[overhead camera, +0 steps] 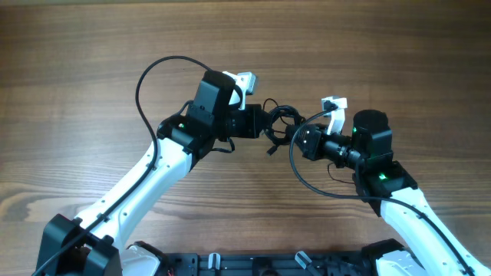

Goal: Untangle cables

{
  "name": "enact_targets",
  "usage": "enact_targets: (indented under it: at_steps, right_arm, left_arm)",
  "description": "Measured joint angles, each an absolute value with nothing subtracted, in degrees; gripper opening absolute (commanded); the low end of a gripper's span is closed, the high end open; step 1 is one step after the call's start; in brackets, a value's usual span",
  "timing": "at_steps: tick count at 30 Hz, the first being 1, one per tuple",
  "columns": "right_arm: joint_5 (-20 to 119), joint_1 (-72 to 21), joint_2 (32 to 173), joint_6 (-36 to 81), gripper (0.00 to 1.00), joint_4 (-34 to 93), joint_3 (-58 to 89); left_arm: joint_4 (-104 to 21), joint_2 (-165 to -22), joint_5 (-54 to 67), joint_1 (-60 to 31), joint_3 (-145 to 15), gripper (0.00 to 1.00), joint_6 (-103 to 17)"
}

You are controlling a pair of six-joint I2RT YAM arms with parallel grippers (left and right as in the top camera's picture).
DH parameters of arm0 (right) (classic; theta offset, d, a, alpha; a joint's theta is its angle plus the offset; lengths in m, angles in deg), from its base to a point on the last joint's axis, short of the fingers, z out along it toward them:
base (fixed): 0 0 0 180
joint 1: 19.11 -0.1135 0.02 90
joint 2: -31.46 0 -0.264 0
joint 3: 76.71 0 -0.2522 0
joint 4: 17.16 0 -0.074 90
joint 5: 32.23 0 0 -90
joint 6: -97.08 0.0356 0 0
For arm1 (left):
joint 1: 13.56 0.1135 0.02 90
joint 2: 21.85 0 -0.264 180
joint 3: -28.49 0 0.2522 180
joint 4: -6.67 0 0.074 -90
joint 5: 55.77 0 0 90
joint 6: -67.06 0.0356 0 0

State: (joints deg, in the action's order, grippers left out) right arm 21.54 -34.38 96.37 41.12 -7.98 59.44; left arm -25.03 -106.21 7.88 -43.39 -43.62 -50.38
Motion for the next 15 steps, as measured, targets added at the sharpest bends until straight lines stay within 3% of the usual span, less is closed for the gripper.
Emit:
enact_targets:
  at_steps: [15]
  right_arm:
    - [21.19, -34.40, 96.37, 41.80, 0.04, -10.77, 59.44]
  left_arm:
    - [-25.05, -106.19, 7.75, -43.41, -43.62, 0.04, -46.86]
